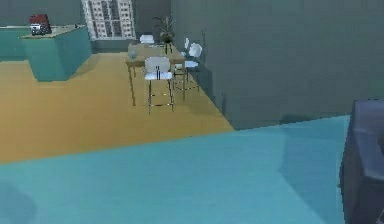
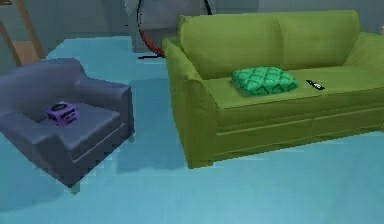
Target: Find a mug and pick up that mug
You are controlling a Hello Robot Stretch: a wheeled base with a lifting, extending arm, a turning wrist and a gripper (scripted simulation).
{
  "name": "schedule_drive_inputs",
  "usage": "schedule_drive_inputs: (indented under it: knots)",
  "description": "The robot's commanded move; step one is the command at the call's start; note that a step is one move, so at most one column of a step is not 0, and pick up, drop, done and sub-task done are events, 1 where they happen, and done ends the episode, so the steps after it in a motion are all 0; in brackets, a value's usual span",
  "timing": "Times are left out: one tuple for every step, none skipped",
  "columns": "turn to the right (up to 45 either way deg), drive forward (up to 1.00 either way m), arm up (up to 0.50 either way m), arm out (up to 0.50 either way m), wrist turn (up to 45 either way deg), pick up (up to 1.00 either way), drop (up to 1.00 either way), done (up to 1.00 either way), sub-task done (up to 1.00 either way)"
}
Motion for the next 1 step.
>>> schedule_drive_inputs:
  knots:
    - [24.0,0.0,0.0,0.0,0.0,0.0,0.0,0.0,0.0]
